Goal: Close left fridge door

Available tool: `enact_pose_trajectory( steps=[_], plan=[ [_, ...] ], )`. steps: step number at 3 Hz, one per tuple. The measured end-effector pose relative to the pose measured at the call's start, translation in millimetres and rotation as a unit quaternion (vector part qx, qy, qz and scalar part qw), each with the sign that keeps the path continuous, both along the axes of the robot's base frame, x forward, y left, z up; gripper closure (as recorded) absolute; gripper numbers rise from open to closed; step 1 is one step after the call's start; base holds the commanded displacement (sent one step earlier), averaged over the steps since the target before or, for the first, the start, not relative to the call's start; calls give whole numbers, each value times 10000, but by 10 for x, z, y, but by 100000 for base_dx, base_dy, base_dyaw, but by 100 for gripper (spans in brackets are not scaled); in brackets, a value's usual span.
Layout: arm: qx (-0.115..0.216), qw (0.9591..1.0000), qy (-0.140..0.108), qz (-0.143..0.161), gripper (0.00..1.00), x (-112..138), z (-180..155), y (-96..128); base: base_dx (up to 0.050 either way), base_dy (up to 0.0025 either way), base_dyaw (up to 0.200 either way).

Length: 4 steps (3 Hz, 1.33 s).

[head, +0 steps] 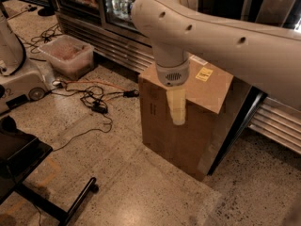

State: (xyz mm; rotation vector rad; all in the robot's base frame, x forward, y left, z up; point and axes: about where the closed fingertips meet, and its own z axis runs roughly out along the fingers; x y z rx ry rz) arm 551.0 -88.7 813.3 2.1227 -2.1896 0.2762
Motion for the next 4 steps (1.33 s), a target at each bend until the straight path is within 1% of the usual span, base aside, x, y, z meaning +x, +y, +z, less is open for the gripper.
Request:
enact_pose_trajectory(
  steps=[1,2,3,4],
  plan=[
    [-199,9996,-144,-130,0,475,293,60,0,0,0],
    [60,9987,-476,-178,0,652,519,148,0,0,0],
    [92,9985,-511,-152,0,742,475,183,0,0,0],
    [91,9996,-161,-190,0,872,152,189,0,0,0]
  ],
)
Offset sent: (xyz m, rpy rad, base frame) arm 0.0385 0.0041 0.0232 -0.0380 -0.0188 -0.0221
